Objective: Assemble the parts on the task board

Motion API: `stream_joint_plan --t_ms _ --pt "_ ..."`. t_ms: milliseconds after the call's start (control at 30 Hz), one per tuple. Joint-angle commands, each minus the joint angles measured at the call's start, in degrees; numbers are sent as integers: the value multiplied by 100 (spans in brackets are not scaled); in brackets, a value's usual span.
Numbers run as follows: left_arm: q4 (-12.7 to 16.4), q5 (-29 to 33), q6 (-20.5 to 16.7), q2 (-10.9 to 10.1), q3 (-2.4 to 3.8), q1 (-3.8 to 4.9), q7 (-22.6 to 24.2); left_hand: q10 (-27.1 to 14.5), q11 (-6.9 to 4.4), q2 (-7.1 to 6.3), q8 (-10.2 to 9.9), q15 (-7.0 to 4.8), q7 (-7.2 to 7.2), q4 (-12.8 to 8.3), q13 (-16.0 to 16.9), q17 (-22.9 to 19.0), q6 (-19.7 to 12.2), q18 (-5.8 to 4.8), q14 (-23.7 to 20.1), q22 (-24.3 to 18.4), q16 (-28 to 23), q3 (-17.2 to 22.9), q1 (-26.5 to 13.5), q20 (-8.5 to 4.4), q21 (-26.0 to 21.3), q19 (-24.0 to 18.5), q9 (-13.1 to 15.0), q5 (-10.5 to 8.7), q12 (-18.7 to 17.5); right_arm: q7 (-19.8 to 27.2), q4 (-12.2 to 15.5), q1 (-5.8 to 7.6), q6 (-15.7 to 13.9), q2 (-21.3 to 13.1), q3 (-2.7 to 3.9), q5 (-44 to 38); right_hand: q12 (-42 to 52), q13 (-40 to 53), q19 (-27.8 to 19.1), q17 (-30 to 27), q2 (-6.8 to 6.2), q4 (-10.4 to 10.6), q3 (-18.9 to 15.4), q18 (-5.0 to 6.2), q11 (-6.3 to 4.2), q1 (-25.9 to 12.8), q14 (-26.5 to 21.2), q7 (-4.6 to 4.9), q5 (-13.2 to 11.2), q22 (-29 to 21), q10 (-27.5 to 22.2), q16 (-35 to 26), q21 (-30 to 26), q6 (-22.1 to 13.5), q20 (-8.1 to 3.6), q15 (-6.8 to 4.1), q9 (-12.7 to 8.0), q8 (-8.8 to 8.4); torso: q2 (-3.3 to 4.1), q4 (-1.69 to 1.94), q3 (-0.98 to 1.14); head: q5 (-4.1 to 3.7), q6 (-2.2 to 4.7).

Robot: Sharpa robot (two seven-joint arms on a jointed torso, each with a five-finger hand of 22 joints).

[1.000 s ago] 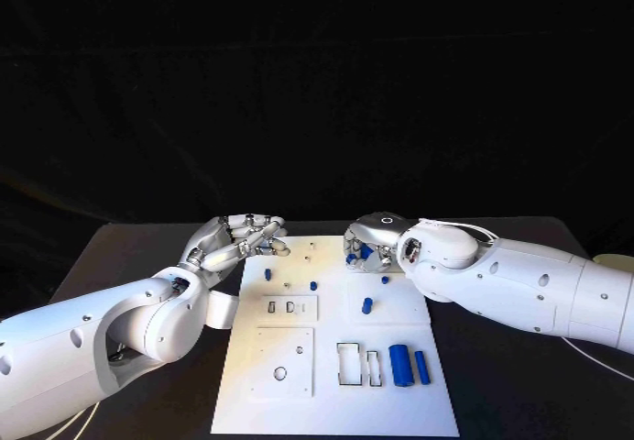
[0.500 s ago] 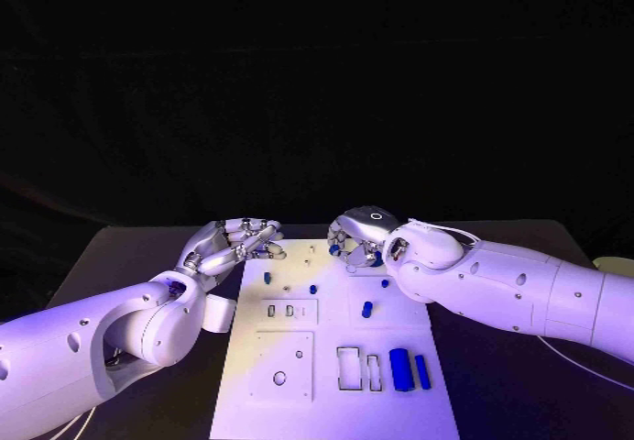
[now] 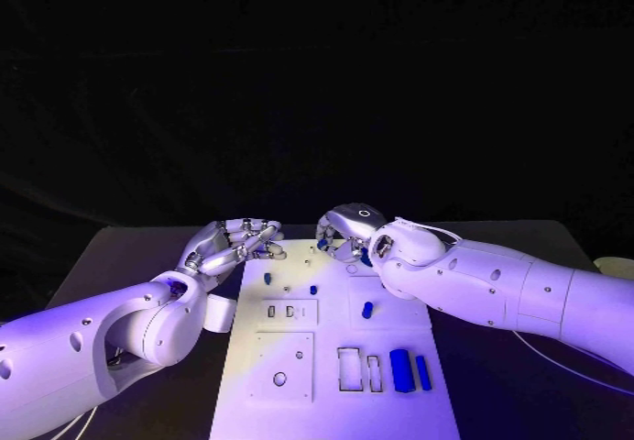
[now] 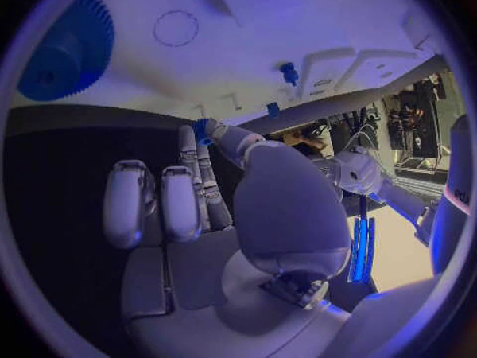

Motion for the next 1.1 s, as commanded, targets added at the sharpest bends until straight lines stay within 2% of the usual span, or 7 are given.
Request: stream_joint_plan --t_ms 33,233,567,767,1100 --pt "-2 -1 70 24 6 10 24 -11 40 -2 -18 29 15 -2 -1 13 -11 70 16 6 19 34 -42 -12 27 39 8 -4 -40 79 -90 -25 -68 78 5 59 31 2 -21 1 -29 6 6 -89 8 -28 175 -7 24 -5 -37 35 3 -37 17 -2 88 8 9 -2 0 7 -11" --pt "-17 -1 73 43 6 11 25 -11 40 -2 -18 29 15 -2 -1 13 -11 70 16 6 19 34 -42 -12 27 39 8 -4 -40 99 -253 -71 -61 230 11 66 32 4 -28 -8 -34 8 6 -88 12 -34 173 -3 23 -13 -44 32 -2 -46 19 1 93 5 4 -6 7 24 -18" --pt "-34 -1 78 70 6 12 24 -11 40 -2 -18 29 15 -2 -1 13 -11 70 16 6 19 34 -42 -12 27 39 8 -4 -40 172 -510 -150 15 374 14 159 35 10 -30 0 -42 17 6 -88 18 -52 173 3 18 -9 -53 41 -1 -62 24 6 103 1 11 -14 6 36 -28" --pt "-41 -1 78 75 7 12 24 -11 40 -2 -18 29 15 -2 -1 13 -11 70 16 6 19 34 -42 -12 27 39 8 -4 -40 161 -553 -161 -26 412 14 158 38 14 -36 2 -50 19 6 -86 20 -57 173 6 17 -14 -58 45 -4 -75 27 9 109 -3 10 -23 18 56 -29" --pt "-47 -1 82 87 7 12 25 -11 40 -2 -18 29 15 -2 -1 13 -11 70 16 6 19 34 -42 -12 27 39 8 -4 -40 149 -583 -161 -97 494 16 141 39 16 -35 6 -57 21 5 -87 22 -64 173 9 14 -9 -63 49 -2 -84 28 11 113 -6 15 -15 17 77 -29"
